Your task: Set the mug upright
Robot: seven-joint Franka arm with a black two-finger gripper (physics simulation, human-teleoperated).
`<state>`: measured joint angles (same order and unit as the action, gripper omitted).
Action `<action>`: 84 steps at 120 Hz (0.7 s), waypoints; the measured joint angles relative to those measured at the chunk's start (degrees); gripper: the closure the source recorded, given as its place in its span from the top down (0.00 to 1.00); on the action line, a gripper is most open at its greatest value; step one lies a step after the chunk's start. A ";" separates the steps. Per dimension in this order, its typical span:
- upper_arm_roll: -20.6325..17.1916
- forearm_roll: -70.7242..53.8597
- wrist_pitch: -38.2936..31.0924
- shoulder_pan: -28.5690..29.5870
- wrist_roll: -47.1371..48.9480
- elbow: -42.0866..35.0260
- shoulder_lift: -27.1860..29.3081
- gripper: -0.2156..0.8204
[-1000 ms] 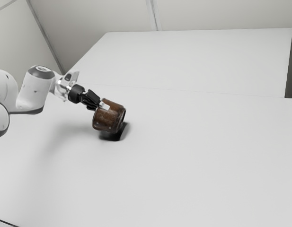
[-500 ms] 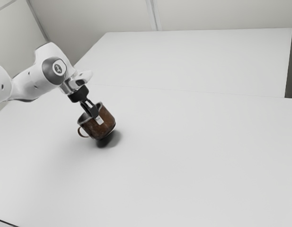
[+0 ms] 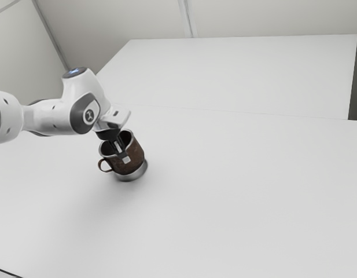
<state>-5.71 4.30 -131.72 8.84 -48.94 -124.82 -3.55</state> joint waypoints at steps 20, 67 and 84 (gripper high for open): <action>0.00 -0.64 -1.00 -0.63 -0.08 -0.19 0.09 0.44; 0.00 -1.12 -0.81 -0.25 -0.13 -0.15 1.61 0.74; 0.61 -0.79 2.51 -0.93 4.13 0.40 3.38 0.76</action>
<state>-5.10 3.51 -129.21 7.91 -44.81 -124.42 -0.17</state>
